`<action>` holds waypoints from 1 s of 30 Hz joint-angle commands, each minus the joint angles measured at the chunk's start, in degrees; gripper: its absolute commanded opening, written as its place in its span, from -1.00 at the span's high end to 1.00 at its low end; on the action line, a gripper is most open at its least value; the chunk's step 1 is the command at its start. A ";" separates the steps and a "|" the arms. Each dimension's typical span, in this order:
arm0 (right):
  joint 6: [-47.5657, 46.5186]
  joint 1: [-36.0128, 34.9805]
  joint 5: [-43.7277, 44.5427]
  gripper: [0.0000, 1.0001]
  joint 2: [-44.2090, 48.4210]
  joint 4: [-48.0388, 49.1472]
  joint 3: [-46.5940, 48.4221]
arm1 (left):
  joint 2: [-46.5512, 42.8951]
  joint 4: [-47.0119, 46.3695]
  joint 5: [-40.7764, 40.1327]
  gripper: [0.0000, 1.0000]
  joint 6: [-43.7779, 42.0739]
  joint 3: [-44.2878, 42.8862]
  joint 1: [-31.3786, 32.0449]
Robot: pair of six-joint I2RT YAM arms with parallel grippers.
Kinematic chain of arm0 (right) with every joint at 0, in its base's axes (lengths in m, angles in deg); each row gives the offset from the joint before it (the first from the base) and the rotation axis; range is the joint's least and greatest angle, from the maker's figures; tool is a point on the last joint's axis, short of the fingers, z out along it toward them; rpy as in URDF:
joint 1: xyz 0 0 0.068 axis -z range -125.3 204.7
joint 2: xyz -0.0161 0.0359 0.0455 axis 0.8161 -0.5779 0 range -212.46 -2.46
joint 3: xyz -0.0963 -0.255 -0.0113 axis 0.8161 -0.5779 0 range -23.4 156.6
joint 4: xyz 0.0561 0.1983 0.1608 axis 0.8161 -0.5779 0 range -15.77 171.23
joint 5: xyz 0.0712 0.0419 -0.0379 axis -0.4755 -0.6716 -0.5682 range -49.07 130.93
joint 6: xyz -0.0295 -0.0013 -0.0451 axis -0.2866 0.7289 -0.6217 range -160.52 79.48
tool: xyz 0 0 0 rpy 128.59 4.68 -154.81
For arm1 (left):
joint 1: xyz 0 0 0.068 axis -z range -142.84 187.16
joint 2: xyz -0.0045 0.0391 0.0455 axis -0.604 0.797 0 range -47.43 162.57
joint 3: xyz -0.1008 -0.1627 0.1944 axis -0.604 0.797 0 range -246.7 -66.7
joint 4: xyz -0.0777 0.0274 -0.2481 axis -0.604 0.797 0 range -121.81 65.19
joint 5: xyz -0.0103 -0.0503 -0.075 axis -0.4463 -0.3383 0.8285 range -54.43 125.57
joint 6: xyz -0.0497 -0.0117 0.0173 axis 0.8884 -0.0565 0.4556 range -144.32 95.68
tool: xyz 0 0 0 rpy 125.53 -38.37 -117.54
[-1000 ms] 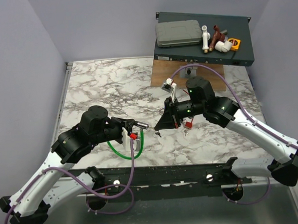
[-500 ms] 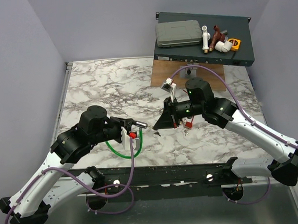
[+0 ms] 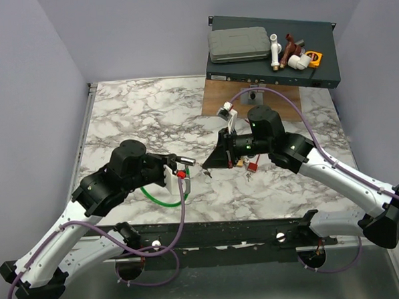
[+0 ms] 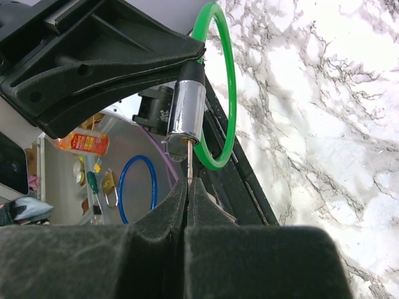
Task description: Unlock with the key
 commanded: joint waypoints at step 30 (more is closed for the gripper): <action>3.73 -0.48 0.34 0.99 -4.11 9.62 -0.40 | 4.39 -8.17 -3.94 1.00 2.39 -3.07 7.16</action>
